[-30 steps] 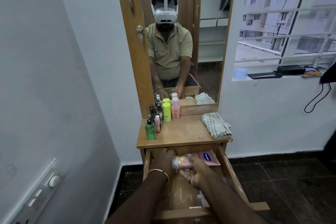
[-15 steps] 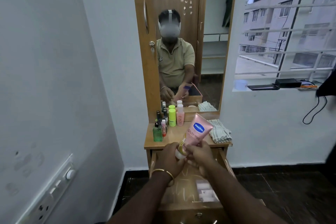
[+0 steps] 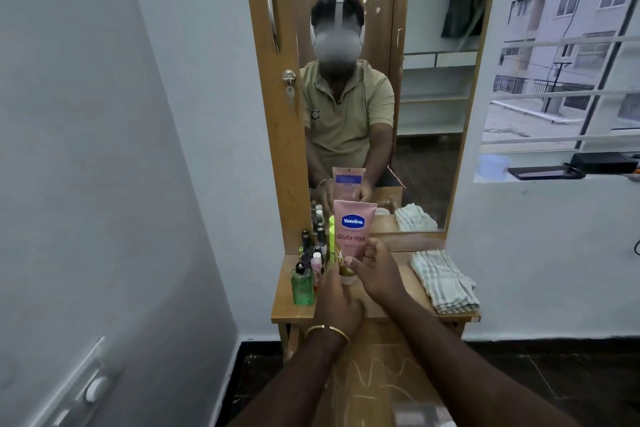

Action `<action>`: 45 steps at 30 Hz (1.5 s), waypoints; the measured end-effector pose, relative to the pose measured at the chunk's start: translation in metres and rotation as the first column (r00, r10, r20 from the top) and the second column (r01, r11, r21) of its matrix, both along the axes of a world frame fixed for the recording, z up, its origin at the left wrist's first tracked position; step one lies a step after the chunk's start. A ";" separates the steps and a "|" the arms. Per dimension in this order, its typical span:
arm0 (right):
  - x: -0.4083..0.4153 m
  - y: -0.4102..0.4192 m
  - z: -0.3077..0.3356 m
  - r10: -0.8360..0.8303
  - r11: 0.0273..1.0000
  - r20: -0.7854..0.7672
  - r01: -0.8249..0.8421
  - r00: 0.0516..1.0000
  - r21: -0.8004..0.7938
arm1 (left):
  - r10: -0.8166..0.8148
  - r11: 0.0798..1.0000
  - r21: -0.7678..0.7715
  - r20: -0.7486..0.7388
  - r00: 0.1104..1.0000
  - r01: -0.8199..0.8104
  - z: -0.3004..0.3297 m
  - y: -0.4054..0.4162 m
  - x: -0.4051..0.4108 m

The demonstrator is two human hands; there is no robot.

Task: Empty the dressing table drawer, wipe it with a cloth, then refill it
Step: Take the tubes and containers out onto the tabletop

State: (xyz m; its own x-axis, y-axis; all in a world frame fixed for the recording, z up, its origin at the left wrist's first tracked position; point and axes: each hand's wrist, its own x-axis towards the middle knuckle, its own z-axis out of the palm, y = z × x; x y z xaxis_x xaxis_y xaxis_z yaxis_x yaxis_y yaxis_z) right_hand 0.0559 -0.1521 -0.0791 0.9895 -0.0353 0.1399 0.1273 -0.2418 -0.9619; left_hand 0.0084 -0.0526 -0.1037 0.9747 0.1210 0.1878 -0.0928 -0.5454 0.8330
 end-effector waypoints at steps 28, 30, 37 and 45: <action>-0.043 -0.031 0.003 -0.005 0.987 -0.035 -0.001 0.999 -0.159 | -0.046 0.957 0.286 0.003 0.999 0.043 0.026 -0.005 -0.044; -0.057 -0.040 0.003 0.026 0.966 -0.055 -0.039 0.998 -0.256 | -0.063 0.940 0.334 -0.015 0.998 0.064 0.024 -0.001 -0.053; -0.116 -0.077 -0.004 0.124 0.487 -0.328 -0.346 0.936 -0.802 | -0.044 0.897 0.435 -0.090 0.995 0.079 0.013 0.006 -0.094; -0.162 -0.088 -0.030 -0.030 0.178 -0.530 -0.517 0.847 -0.837 | -0.037 0.905 0.411 -0.171 0.985 0.105 0.009 -0.001 -0.117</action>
